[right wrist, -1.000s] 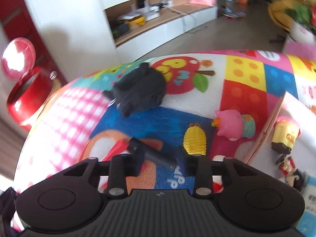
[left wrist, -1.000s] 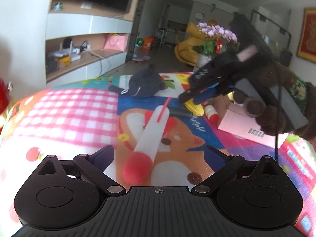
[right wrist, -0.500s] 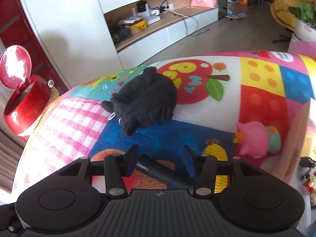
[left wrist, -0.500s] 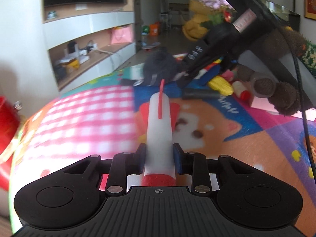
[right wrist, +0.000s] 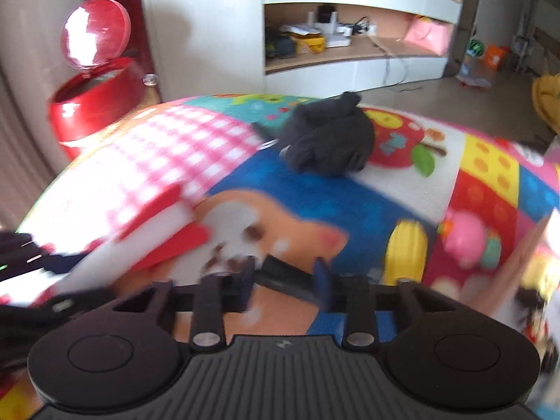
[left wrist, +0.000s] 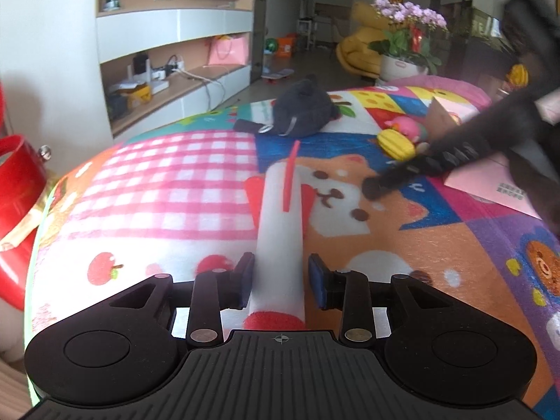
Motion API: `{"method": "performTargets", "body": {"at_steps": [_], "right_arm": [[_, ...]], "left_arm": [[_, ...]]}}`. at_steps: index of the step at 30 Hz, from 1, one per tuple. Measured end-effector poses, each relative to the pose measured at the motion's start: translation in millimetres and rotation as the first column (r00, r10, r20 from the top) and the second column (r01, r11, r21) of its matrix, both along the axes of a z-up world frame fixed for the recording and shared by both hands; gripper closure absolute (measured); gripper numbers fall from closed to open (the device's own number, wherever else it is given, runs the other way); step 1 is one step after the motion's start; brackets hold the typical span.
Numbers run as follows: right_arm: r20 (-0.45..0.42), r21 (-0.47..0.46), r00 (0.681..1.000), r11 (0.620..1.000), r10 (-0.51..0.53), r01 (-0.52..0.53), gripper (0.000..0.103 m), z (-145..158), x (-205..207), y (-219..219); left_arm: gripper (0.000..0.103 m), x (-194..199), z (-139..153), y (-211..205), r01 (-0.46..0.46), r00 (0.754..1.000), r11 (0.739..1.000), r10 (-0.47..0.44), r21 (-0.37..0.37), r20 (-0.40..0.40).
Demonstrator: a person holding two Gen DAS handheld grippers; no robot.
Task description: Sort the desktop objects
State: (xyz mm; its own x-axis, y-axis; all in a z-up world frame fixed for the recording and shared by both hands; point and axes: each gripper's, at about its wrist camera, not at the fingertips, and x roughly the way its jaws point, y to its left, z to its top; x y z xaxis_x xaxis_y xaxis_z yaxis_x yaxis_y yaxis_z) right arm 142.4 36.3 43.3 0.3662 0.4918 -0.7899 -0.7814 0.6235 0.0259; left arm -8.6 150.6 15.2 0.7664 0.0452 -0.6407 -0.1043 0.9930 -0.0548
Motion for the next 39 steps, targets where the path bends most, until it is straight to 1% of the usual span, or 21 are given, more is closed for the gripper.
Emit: {"method": "performTargets", "body": {"at_steps": [1,5,8,9,10,11,12,13,17,19,21,23,25,27,28,30,32,33,35,37,39], "right_arm": [[-0.021,-0.012,1.000,1.000,0.001,-0.002,0.103,1,-7,-7],[-0.025,-0.064,1.000,0.998,-0.013,0.011,0.102,-3,-42,-46],[-0.005,-0.023,0.998,0.998,-0.062,0.061,0.101,1,-66,-89],[0.010,-0.002,0.997,0.997,-0.082,0.082,0.096,3,-74,-104],[0.025,0.016,0.993,0.994,-0.111,0.111,0.085,5,-81,-120],[0.033,0.033,0.988,0.989,-0.148,0.147,0.077,5,-87,-134],[0.036,0.052,0.980,0.980,-0.194,0.192,0.062,5,-92,-149],[0.038,0.070,0.971,0.970,-0.236,0.233,0.053,3,-97,-162],[-0.016,0.130,0.916,0.908,-0.400,0.399,0.045,-8,-111,-213],[-0.044,0.154,0.884,0.871,-0.466,0.467,0.041,-15,-113,-234],[-0.049,0.167,0.864,0.849,-0.502,0.502,0.037,-18,-116,-245],[-0.039,0.172,0.854,0.838,-0.519,0.518,0.033,-20,-120,-251],[-0.020,0.178,0.853,0.838,-0.521,0.516,0.024,-20,-124,-253],[0.015,0.185,0.856,0.843,-0.517,0.505,0.019,-20,-128,-253],[0.035,0.185,0.858,0.847,-0.513,0.499,0.016,-20,-130,-251],[0.068,0.182,0.859,0.853,-0.507,0.489,0.015,-20,-132,-246],[0.084,0.182,0.865,0.861,-0.495,0.475,0.012,-20,-135,-242],[0.085,0.183,0.868,0.864,-0.490,0.470,0.010,-21,-136,-240],[0.085,0.183,0.873,0.869,-0.480,0.460,0.006,-23,-138,-237],[0.085,0.175,0.873,0.870,-0.481,0.462,0.005,-27,-139,-234],[0.083,0.166,0.873,0.871,-0.480,0.463,0.004,-30,-140,-232]], "left_arm": [[0.067,2,0,-3,0.013,1.000,1.000,-0.013,-0.005,-0.002],[0.067,6,0,-23,0.076,0.997,0.997,-0.076,-0.025,-0.008],[0.067,11,0,-44,0.131,0.991,0.991,-0.132,-0.040,-0.009],[0.067,13,-1,-52,0.154,0.988,0.987,-0.155,-0.047,-0.009],[0.066,16,-1,-60,0.180,0.984,0.982,-0.180,-0.054,-0.009],[0.065,18,-1,-68,0.207,0.978,0.977,-0.207,-0.059,-0.007],[0.063,20,-1,-78,0.234,0.972,0.970,-0.235,-0.062,-0.005],[0.062,21,0,-87,0.263,0.964,0.962,-0.264,-0.066,-0.001],[0.058,20,0,-120,0.373,0.927,0.922,-0.375,-0.100,0.004],[0.057,17,-3,-137,0.421,0.906,0.902,-0.423,-0.100,-0.001],[0.055,14,-7,-151,0.438,0.898,0.895,-0.440,-0.081,-0.014],[0.058,11,-7,-160,0.422,0.906,0.906,-0.422,-0.041,-0.017],[0.059,10,-4,-160,0.406,0.914,0.913,-0.406,-0.051,-0.003],[0.069,6,2,-156,0.392,0.920,0.919,-0.392,-0.043,0.012],[0.071,5,5,-154,0.380,0.925,0.924,-0.380,-0.033,0.017],[0.071,1,12,-146,0.366,0.930,0.929,-0.365,-0.048,0.038],[0.071,-2,20,-137,0.347,0.937,0.936,-0.344,-0.061,0.063],[0.071,-2,23,-134,0.332,0.942,0.942,-0.328,-0.054,0.068],[0.070,2,22,-125,0.287,0.957,0.957,-0.285,-0.033,0.054],[0.070,11,15,-119,0.234,0.972,0.972,-0.234,-0.001,0.006],[0.070,19,6,-115,0.219,0.975,0.976,-0.219,-0.003,-0.041]]}}
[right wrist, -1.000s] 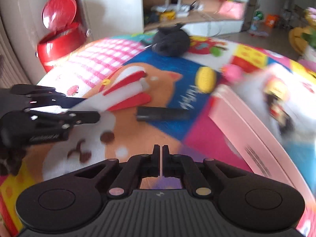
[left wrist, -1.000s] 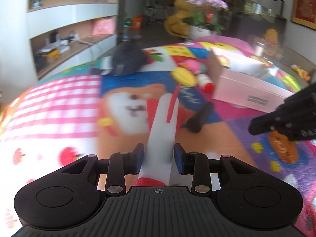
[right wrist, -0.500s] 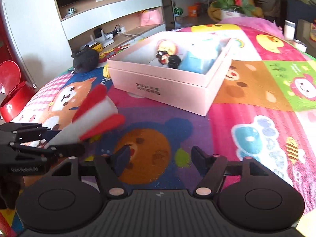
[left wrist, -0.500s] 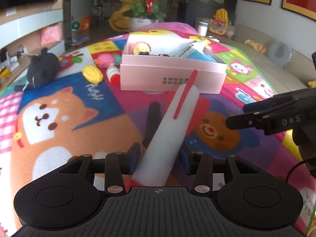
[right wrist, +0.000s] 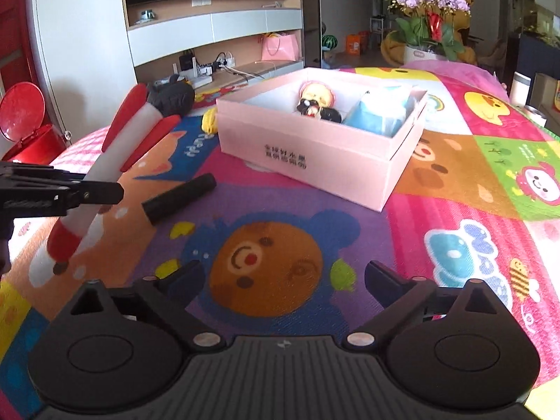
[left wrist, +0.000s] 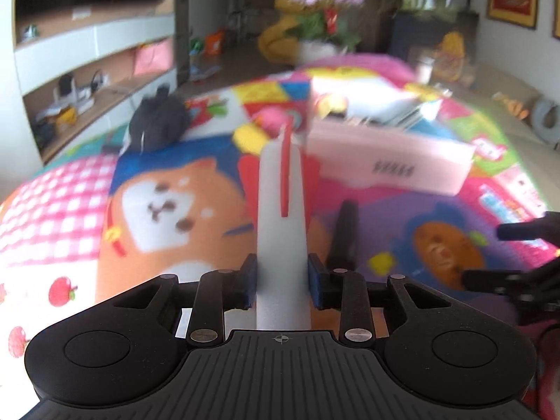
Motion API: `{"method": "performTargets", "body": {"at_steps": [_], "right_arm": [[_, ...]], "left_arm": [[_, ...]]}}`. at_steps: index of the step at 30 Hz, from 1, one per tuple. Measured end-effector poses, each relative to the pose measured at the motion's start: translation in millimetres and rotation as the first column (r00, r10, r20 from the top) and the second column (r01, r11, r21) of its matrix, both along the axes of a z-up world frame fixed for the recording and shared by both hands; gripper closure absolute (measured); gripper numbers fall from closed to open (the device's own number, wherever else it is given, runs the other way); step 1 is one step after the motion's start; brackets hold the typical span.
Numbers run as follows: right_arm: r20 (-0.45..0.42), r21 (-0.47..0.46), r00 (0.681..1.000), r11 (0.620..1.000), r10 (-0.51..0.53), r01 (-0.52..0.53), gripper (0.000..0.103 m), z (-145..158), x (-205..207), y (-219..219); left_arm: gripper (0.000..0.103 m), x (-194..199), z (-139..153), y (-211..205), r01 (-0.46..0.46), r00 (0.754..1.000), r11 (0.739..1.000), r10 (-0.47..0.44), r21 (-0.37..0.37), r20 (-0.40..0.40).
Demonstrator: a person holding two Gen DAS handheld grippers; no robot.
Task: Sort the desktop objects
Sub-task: 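Grasp the black stick on the mat with the right gripper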
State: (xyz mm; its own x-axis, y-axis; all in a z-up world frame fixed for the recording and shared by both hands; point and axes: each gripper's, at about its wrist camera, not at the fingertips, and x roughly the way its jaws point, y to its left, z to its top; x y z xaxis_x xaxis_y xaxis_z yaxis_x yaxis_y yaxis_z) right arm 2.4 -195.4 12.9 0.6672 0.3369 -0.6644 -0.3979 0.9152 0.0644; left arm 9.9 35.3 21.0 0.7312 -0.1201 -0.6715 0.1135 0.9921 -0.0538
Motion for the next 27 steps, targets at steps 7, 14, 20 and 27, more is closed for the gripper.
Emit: {"method": "performTargets", "body": {"at_steps": [7,14,20,27], "right_arm": [[-0.017,0.021,0.999,0.999,-0.027,0.027,0.002,-4,-2,-5],[0.014,0.000,0.999,0.999,-0.050,0.050,0.001,1,-5,-12],[0.028,-0.018,0.999,1.000,-0.017,0.017,0.001,3,-1,1],[-0.022,-0.048,0.999,0.998,-0.042,0.041,0.058,-2,18,0]], "left_arm": [[0.066,9,0,-21,0.125,0.992,0.989,-0.126,-0.085,-0.012],[0.065,2,4,-29,0.089,0.996,0.996,-0.089,0.012,0.026],[0.042,-1,1,-17,0.013,0.999,0.999,-0.015,0.034,0.042],[0.018,-7,-6,-3,-0.013,1.000,0.999,0.014,-0.034,0.023]]}}
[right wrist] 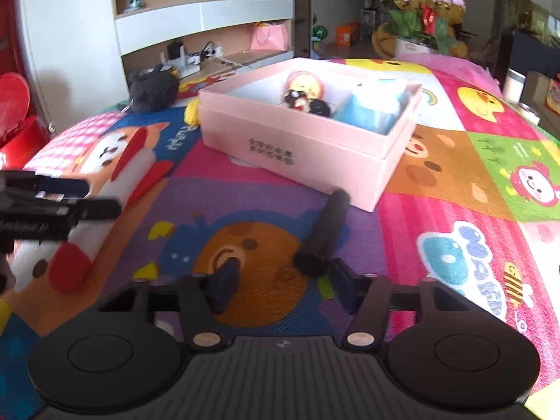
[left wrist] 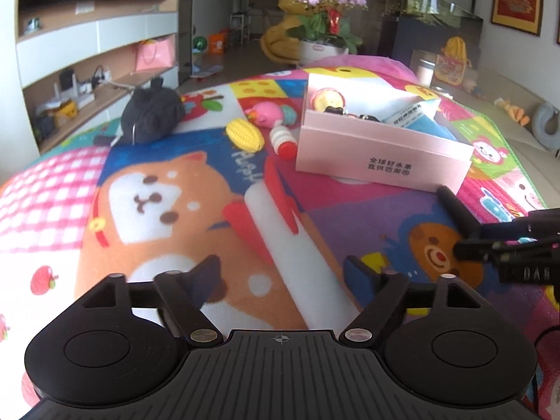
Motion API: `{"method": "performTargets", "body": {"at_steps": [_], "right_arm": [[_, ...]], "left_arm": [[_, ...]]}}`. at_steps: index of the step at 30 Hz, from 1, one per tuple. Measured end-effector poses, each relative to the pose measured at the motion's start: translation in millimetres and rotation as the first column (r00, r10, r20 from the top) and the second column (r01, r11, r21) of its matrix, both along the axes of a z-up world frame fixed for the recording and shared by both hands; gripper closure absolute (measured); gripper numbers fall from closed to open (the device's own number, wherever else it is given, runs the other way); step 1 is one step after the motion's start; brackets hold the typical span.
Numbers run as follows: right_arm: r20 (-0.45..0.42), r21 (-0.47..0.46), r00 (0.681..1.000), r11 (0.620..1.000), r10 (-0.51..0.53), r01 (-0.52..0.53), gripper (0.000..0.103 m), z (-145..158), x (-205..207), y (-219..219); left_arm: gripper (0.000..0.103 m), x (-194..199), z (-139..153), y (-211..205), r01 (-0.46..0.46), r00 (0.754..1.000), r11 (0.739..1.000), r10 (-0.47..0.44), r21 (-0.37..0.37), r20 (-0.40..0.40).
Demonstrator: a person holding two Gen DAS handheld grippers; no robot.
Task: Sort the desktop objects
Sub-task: 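Grasp the black stick on the mat with the right gripper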
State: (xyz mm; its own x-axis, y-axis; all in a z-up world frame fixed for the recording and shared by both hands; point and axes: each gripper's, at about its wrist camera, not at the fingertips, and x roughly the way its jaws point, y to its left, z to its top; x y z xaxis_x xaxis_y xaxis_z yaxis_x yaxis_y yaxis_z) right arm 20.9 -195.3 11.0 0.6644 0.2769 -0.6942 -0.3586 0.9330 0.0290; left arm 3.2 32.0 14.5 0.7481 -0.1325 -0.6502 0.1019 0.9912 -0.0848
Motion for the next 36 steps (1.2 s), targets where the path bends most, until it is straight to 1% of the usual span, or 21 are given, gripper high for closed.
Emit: {"method": "performTargets", "body": {"at_steps": [1,3,5,7,10,12,14,17,18,19,20,22,25,27,29,30,32,34,36], "right_arm": [[0.001,0.000,1.000,1.000,-0.006,0.006,0.064,1,1,-2],[-0.006,0.011,1.000,1.000,-0.020,0.020,0.068,1,5,-8],[-0.011,0.018,0.999,0.999,-0.047,0.047,0.069,2,9,-12],[-0.015,0.027,0.998,0.997,-0.065,0.066,0.076,2,14,-14],[-0.022,0.028,0.998,0.998,-0.063,0.064,0.078,3,19,-11],[-0.028,0.035,0.999,0.999,-0.018,0.019,0.078,3,17,-4],[-0.032,0.033,0.998,0.998,0.050,-0.049,0.078,3,12,7],[-0.037,0.019,0.984,0.985,0.173,-0.172,0.078,6,3,23],[-0.032,0.001,0.976,0.977,0.213,-0.213,0.078,7,0,27],[-0.018,-0.031,0.970,0.969,0.244,-0.245,0.077,8,-3,30],[0.000,-0.066,0.965,0.963,0.263,-0.262,0.072,9,-7,32],[0.024,-0.125,0.966,0.959,0.258,-0.254,0.052,9,-7,31],[0.039,-0.161,0.979,0.968,0.202,-0.194,0.047,11,1,17],[0.054,-0.160,0.988,0.977,0.148,-0.138,0.045,14,9,5],[0.066,-0.132,0.993,0.987,0.099,-0.090,0.045,18,16,-6],[0.063,-0.101,0.995,0.992,0.081,-0.074,0.045,20,20,-12],[0.038,-0.006,0.997,0.998,0.061,-0.061,0.045,25,30,-22],[0.009,0.086,0.998,0.995,0.055,-0.056,0.045,27,41,-28],[0.002,0.139,0.999,0.989,0.041,-0.041,0.045,27,52,-30]], "left_arm": [[0.017,-1,-2,1,-0.003,1.000,1.000,0.002,-0.012,-0.007],[0.013,-2,-5,3,-0.008,1.000,0.999,0.007,-0.038,-0.015],[0.008,-5,-5,4,-0.011,1.000,0.999,0.011,-0.053,-0.009],[0.008,-6,-5,7,-0.020,1.000,0.998,0.020,-0.063,-0.003],[0.007,-6,-6,11,-0.048,0.999,0.996,0.047,-0.069,-0.006],[0.006,-7,-7,14,-0.060,0.998,0.995,0.060,-0.078,-0.004],[0.006,-7,-7,14,-0.060,0.998,0.995,0.060,-0.078,-0.001],[0.003,-7,-9,12,-0.053,0.998,0.996,0.054,-0.068,0.008],[0.003,-8,-10,11,-0.053,0.998,0.996,0.054,-0.065,0.013],[0.003,-8,-11,11,-0.052,0.998,0.997,0.053,-0.062,0.015],[0.002,-8,-11,11,-0.052,0.998,0.997,0.053,-0.063,0.016],[0.002,-7,-11,12,-0.050,0.999,0.996,0.051,-0.074,0.017],[0.000,-7,-12,12,-0.046,0.999,0.996,0.048,-0.077,0.020],[0.000,-7,-12,11,-0.045,0.999,0.996,0.047,-0.073,0.019],[0.000,-7,-12,11,-0.045,0.999,0.997,0.046,-0.070,0.019],[0.000,-7,-12,11,-0.044,0.999,0.997,0.046,-0.071,0.019],[0.000,-7,-12,11,-0.044,0.999,0.996,0.046,-0.071,0.019],[0.000,-7,-12,11,-0.045,0.999,0.996,0.046,-0.071,0.019],[0.000,-7,-12,11,-0.045,0.999,0.997,0.046,-0.070,0.019]]}}
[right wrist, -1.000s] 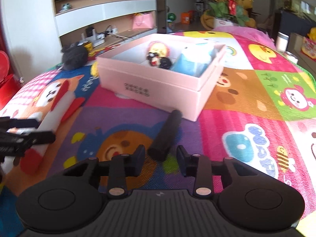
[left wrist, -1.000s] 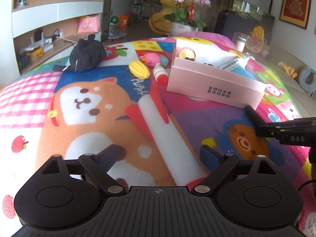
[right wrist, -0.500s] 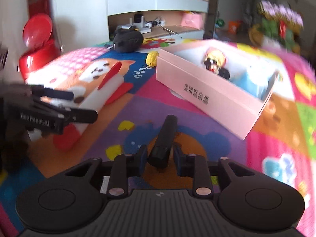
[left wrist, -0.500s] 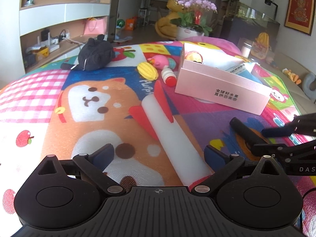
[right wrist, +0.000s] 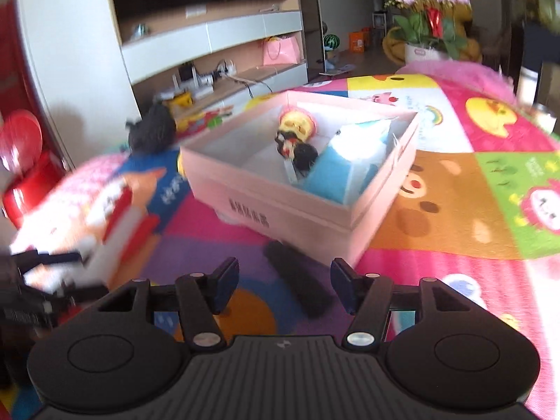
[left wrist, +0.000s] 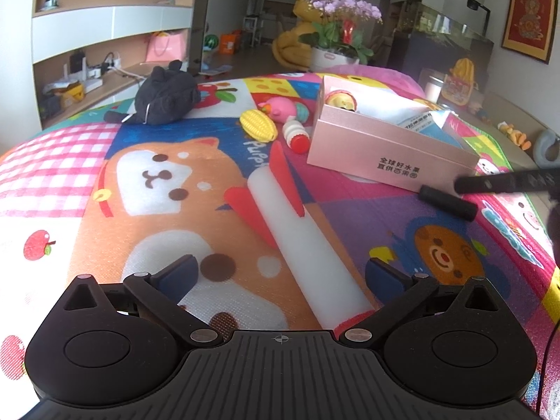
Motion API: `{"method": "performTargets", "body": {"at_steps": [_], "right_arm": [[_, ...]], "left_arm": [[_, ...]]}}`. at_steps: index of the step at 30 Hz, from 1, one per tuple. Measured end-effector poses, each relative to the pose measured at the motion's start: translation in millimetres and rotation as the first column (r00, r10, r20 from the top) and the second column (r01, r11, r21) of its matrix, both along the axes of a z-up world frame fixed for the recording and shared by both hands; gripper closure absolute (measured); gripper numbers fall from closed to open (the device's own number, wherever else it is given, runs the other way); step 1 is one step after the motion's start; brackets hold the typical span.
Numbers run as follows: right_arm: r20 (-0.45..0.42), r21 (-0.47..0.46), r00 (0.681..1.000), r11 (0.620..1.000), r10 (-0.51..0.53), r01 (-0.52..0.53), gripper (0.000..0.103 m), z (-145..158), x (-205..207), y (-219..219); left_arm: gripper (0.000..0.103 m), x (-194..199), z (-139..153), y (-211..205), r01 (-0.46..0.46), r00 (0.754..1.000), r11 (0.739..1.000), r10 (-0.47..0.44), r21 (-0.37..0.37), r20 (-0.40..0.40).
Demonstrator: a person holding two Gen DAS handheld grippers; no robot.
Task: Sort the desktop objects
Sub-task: 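Grasp the black stick on the mat with the right gripper, then lift the black stick with right while left holds the foam stick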
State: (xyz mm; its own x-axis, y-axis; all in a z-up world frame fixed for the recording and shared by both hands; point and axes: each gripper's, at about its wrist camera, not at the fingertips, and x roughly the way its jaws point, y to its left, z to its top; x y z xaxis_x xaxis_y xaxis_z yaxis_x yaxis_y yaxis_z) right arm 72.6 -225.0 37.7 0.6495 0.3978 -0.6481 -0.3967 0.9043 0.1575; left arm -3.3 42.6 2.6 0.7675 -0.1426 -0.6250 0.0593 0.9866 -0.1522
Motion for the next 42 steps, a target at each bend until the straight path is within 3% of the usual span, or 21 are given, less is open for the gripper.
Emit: {"method": "performTargets", "body": {"at_steps": [3,6,8,12,16,19,24,28,31,38,42], "right_arm": [[0.018,-0.021,0.997,0.997,-0.076,0.076,0.044,-2,17,-2],[0.133,-0.147,0.971,0.965,-0.199,0.218,0.041,-4,30,-4],[0.154,-0.164,0.958,0.950,-0.241,0.265,0.041,-3,31,-9],[0.140,-0.118,0.956,0.954,-0.259,0.276,0.026,-4,9,-16],[0.113,-0.136,0.973,0.967,-0.201,0.215,0.024,-17,-18,-7],[0.076,-0.162,0.976,0.964,-0.203,0.213,0.024,-26,-15,-6],[0.109,-0.197,0.915,0.894,-0.389,0.403,0.025,-30,6,-20],[0.078,-0.100,0.935,0.931,-0.345,0.351,0.017,-29,-2,-15],[0.074,-0.095,0.953,0.949,-0.295,0.301,0.014,-30,0,3],[0.024,-0.118,0.954,0.947,-0.298,0.298,0.013,-40,35,32],[0.048,-0.148,0.954,0.942,-0.296,0.300,0.017,-40,37,42]], "left_arm": [[0.000,0,0,0,0.001,1.000,1.000,-0.001,0.000,0.000],[0.000,0,-1,-1,0.002,1.000,1.000,-0.002,0.003,-0.001],[0.000,0,-1,-1,0.002,1.000,1.000,-0.002,0.002,0.000],[0.000,0,-1,-1,0.003,1.000,1.000,-0.003,0.008,-0.001],[0.000,-1,-1,-1,0.003,1.000,1.000,-0.003,0.008,-0.001],[0.000,0,-1,-1,0.003,1.000,1.000,-0.003,0.010,-0.001],[0.000,0,-1,-1,0.003,1.000,1.000,-0.003,0.010,-0.001],[0.000,0,-1,-1,0.003,1.000,1.000,-0.003,0.011,-0.002],[0.000,0,-1,-1,0.003,1.000,1.000,-0.003,0.010,-0.001],[0.000,0,-1,-1,0.002,1.000,1.000,-0.002,0.003,0.001],[0.000,0,-1,-2,0.002,1.000,1.000,-0.002,0.013,-0.002]]}}
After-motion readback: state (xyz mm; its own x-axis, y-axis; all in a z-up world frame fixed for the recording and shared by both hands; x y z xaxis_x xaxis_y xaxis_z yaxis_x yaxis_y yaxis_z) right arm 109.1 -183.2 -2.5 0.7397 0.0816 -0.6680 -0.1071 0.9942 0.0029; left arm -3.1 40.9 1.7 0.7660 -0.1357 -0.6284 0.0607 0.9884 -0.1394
